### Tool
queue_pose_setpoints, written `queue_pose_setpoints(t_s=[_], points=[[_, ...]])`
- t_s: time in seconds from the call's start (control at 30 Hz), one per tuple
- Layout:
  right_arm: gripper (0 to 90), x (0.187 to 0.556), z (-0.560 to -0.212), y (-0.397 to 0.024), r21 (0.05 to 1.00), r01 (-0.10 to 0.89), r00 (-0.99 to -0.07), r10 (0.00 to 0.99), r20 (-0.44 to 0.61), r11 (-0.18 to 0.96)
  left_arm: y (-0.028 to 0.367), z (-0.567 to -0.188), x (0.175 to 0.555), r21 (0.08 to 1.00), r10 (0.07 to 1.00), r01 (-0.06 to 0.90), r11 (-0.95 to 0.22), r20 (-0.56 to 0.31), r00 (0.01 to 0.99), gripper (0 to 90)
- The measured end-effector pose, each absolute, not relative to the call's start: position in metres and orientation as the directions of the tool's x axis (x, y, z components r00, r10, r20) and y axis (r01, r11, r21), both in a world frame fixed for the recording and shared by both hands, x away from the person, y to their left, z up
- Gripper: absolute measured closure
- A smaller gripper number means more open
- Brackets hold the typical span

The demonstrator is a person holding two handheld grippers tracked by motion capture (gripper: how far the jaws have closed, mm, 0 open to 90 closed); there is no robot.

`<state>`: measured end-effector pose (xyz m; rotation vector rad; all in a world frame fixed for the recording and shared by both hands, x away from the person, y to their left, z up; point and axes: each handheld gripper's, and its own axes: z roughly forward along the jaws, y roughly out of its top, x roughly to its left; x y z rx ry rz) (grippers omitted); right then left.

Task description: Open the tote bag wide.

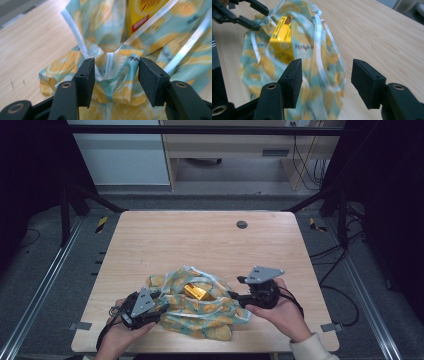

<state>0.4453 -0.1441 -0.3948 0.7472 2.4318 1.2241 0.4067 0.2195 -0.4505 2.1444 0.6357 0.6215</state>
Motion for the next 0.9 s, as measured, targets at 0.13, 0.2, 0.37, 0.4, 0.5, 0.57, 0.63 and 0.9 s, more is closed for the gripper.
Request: queue_pose_setpoints(t_s=[0.13,0.2,0.37,0.4,0.5,0.57,0.63,0.9], points=[[41.5,0.466,-0.406,-0.124,0.788,0.335,-0.83,0.557,-0.013,0.517,0.216,-0.441,0.401,0.835,0.62,0.204,-0.51,0.193,0.76,45.6],[38.1,0.47,-0.414,-0.116,0.774,0.349,-0.846,0.533,0.018,0.528,0.214,-0.437,0.399,0.84,0.615,0.19,-0.508,0.199,0.763,44.2],[28.8,0.469,-0.427,-0.103,0.74,0.397,-0.851,0.519,0.076,0.543,0.203,-0.444,0.406,0.828,0.608,0.212,-0.52,0.184,0.772,43.4],[30.8,0.468,-0.429,-0.101,0.735,0.393,-0.854,0.516,0.068,0.553,0.2,-0.448,0.409,0.815,0.605,0.218,-0.537,0.191,0.773,43.3],[53.3,0.463,-0.431,-0.098,0.726,0.37,-0.858,0.512,0.029,0.579,0.196,-0.456,0.416,0.773,0.602,0.237,-0.589,0.223,0.767,41.3],[66.4,0.46,-0.431,-0.099,0.727,0.365,-0.86,0.509,0.024,0.581,0.195,-0.457,0.417,0.783,0.612,0.236,-0.575,0.22,0.76,40.5],[78.4,0.456,-0.43,-0.1,0.736,0.354,-0.865,0.501,0.023,0.577,0.194,-0.458,0.417,0.785,0.61,0.233,-0.573,0.219,0.761,41.5],[88.8,0.457,-0.423,-0.098,0.763,0.336,-0.867,0.499,0.021,0.552,0.19,-0.457,0.41,0.79,0.56,0.225,-0.571,0.173,0.81,84.6]])
